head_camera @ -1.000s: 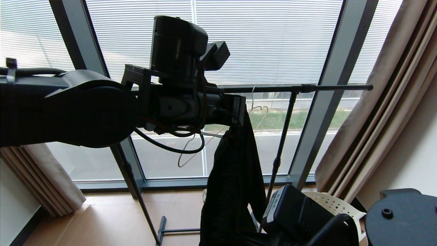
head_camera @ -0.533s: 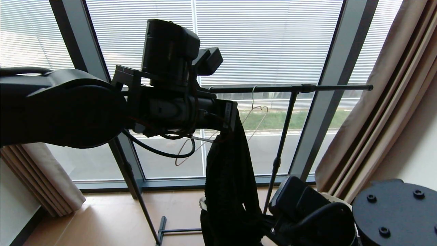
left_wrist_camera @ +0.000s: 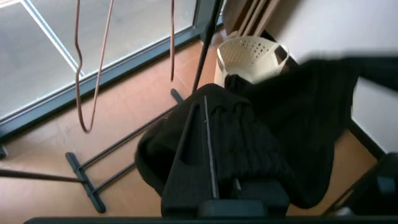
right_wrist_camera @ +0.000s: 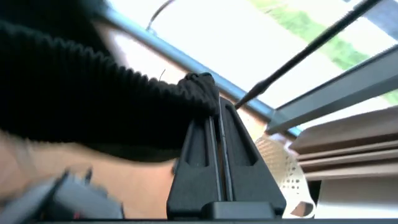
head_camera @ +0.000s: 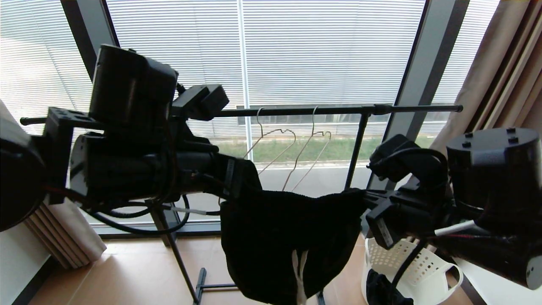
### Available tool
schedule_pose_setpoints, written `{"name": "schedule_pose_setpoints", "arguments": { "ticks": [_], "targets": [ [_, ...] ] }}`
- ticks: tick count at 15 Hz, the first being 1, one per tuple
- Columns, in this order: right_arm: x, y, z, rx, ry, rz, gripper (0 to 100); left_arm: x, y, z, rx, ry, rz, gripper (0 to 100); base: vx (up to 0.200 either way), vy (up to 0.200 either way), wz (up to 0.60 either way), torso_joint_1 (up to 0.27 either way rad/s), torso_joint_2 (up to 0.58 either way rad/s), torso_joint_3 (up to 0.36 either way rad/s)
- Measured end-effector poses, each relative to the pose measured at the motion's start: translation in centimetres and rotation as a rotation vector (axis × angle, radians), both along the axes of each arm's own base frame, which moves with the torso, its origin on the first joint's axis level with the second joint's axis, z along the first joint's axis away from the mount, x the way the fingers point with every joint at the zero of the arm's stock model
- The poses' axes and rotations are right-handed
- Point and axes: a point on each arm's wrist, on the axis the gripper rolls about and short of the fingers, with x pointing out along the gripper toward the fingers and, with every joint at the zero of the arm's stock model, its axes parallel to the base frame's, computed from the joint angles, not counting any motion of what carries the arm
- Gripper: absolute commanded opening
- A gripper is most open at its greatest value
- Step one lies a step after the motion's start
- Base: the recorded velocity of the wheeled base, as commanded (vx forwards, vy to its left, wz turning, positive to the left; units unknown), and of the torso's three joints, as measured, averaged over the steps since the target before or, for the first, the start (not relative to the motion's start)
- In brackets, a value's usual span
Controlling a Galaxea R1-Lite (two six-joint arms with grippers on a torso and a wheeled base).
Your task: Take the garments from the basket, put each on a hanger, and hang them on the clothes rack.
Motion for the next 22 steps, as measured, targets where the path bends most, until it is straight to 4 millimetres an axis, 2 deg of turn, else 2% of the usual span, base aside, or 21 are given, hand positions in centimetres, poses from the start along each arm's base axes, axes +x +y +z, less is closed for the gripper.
{"name": "schedule_pose_setpoints", "arguments": {
  "ticks": [3,5,8,10,12,15,18,20,22],
  "targets": [
    [2.2,1.4,1.6,0.045,-0.046,-0.033,0,-2.9,1.3,-1.7,0.044,0.051,-0.027,0,0.0,0.0,0.0,0.0,0.0,0.0],
    [3.7,2.9,1.8,0.075,-0.055,-0.051,0,-4.7,1.6,-2.9,0.07,0.084,-0.067,0,0.0,0.0,0.0,0.0,0.0,0.0],
    [6.0,6.5,1.5,0.171,-0.061,-0.073,0,-7.2,0.6,-4.7,0.106,0.132,-0.166,0,0.0,0.0,0.0,0.0,0.0,0.0],
    [6.9,9.0,0.8,0.269,-0.042,-0.122,0,-7.9,-0.8,-5.3,0.092,0.156,-0.209,0,0.0,0.0,0.0,0.0,0.0,0.0],
    [7.3,10.6,0.2,0.323,-0.025,-0.14,0,-8.0,-2.4,-5.6,0.052,0.175,-0.226,0,0.0,0.0,0.0,0.0,0.0,0.0],
    [7.5,11.3,-0.2,0.351,-0.011,-0.147,0,-7.9,-4.6,-5.9,0.007,0.204,-0.231,0,0.0,0.0,0.0,0.0,0.0,0.0],
    [7.5,11.3,-0.2,0.359,-0.004,-0.152,0,-7.6,-5.4,-6.3,0.009,0.223,-0.22,0,0.0,0.0,0.0,0.0,0.0,0.0],
    [7.1,10.9,0.2,0.364,-0.007,-0.152,0,-7.2,-4.9,-6.4,0.002,0.236,-0.177,0,0.0,0.0,0.0,0.0,0.0,0.0],
    [6.9,9.8,0.8,0.367,-0.013,-0.165,0,-6.4,-3.4,-6.4,-0.003,0.235,-0.114,0,0.0,0.0,0.0,0.0,0.0,0.0]
  ]
}}
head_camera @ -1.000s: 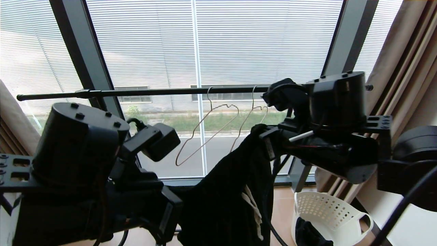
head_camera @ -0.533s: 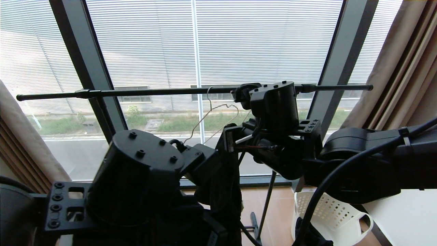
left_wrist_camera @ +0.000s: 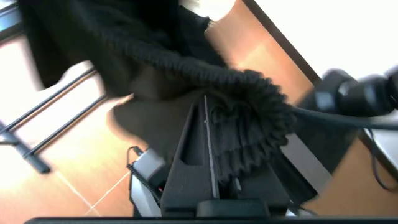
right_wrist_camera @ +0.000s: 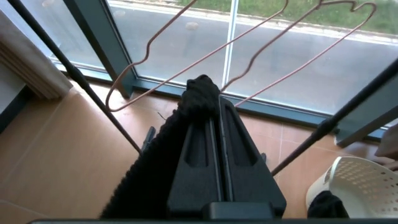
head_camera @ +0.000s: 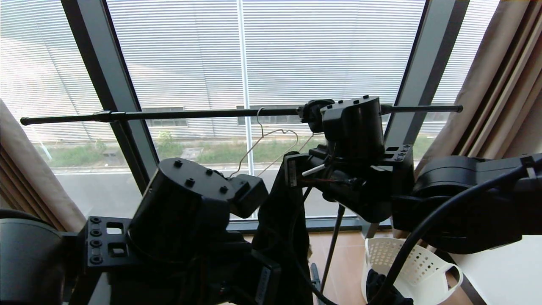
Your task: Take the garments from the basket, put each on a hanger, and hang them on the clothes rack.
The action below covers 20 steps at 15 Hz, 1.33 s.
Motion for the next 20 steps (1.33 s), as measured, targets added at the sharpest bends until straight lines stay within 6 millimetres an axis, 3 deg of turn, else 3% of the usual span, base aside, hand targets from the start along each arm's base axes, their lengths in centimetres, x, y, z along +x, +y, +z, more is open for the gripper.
{"name": "schedule_pose_setpoints", "arguments": {
  "ticks": [5,8,13,17,20],
  "targets": [
    [-1.5,-4.0,1.4,0.003,-0.007,-0.042,0,1.8,4.1,0.5,-0.016,-0.015,0.161,0,0.0,0.0,0.0,0.0,0.0,0.0],
    [-3.2,-6.8,0.4,-0.036,0.029,-0.065,0,3.7,4.9,1.9,-0.058,-0.055,0.233,0,0.0,0.0,0.0,0.0,0.0,0.0],
    [-5.9,-9.7,-3.3,-0.13,0.128,-0.078,0,6.7,3.2,3.6,-0.097,-0.097,0.255,0,0.0,0.0,0.0,0.0,0.0,0.0],
    [-6.7,-10.1,-5.9,-0.198,0.186,0.047,0,7.5,1.5,4.7,-0.102,-0.108,0.232,0,0.0,0.0,0.0,0.0,0.0,0.0],
    [-6.9,-10.0,-7.6,-0.228,0.128,0.15,0,7.5,0.8,5.0,-0.09,-0.119,0.239,0,0.0,0.0,0.0,0.0,0.0,0.0]
  ]
}}
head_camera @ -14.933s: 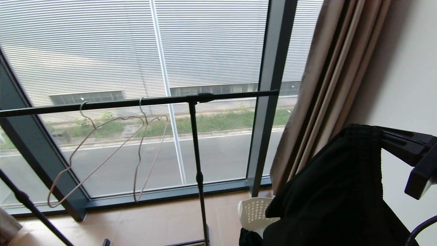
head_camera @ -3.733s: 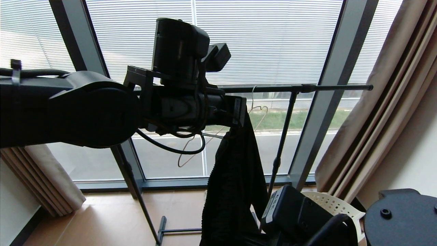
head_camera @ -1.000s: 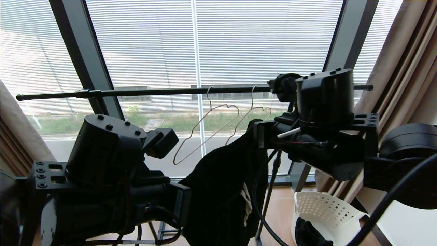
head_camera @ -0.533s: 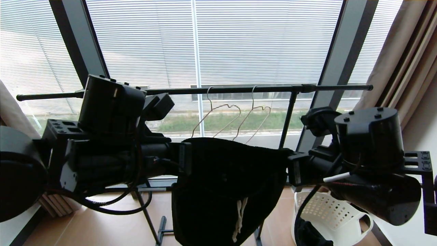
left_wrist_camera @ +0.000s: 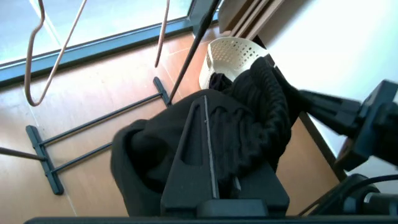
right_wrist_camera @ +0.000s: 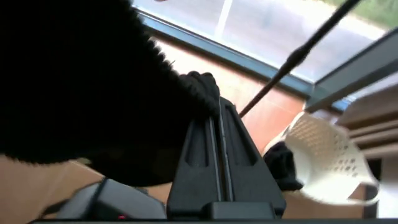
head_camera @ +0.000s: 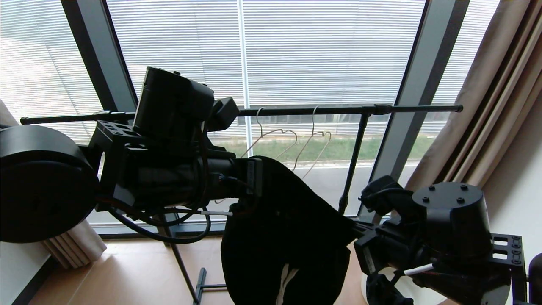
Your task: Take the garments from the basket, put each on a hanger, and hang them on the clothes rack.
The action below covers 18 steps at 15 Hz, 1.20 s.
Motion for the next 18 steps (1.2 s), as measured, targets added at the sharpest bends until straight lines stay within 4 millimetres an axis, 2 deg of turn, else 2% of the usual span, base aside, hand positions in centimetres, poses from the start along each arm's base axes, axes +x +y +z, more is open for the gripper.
{"name": "schedule_pose_setpoints", "arguments": {
  "ticks": [1,6,9,13,16,18],
  "targets": [
    [-0.2,-0.2,-0.7,-0.018,0.01,0.025,100,-0.1,-0.2,0.0,0.0,-0.001,-0.005,0,0.0,0.0,0.0,0.0,0.0,0.0],
    [-1.3,-0.9,-2.3,-0.113,0.055,0.166,100,0.2,-0.6,0.9,-0.006,-0.04,0.026,0,0.0,0.0,0.0,0.0,0.0,0.0],
    [-1.5,-0.9,-2.0,-0.062,0.035,0.227,100,0.4,-0.8,1.2,0.0,-0.061,0.031,0,0.0,0.0,0.0,0.0,0.0,0.0],
    [-1.0,-0.3,-1.1,0.031,-0.048,0.271,100,0.2,-0.9,1.0,0.012,-0.058,0.021,0,0.0,0.0,0.0,0.0,0.0,0.0],
    [-0.4,-0.1,-1.3,0.029,-0.041,0.256,100,0.1,-1.0,1.0,0.013,-0.058,0.016,0,0.0,0.0,0.0,0.0,0.0,0.0],
    [0.4,-0.6,-1.3,0.033,-0.043,0.221,100,0.1,-1.0,0.8,0.022,-0.058,0.011,0,0.0,0.0,0.0,0.0,0.0,0.0]
  ]
}}
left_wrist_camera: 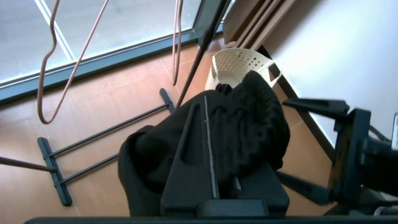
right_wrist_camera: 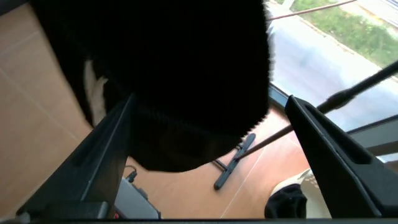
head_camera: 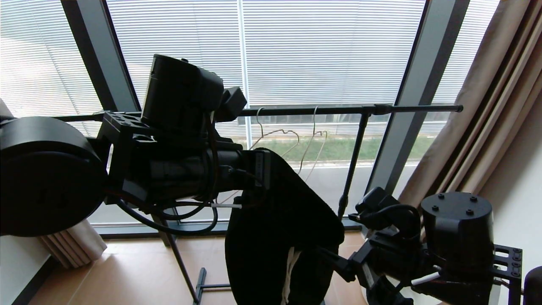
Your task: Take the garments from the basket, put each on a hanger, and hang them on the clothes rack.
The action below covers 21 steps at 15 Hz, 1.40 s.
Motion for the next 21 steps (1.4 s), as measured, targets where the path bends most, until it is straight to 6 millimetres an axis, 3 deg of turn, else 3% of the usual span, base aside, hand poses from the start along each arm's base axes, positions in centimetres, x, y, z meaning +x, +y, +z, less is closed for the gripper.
{"name": "schedule_pose_setpoints", "arguments": {
  "ticks": [7,21],
  "targets": [
    [0.5,-2.4,1.8,0.041,-0.046,0.006,100,-0.3,0.2,-1.0,0.067,-0.011,-0.041,0,0.0,0.0,0.0,0.0,0.0,0.0],
    [2.2,-0.8,-1.0,0.048,0.038,0.019,100,-1.3,0.1,-0.8,0.067,-0.022,-0.072,0,0.0,0.0,0.0,0.0,0.0,0.0]
  ]
}}
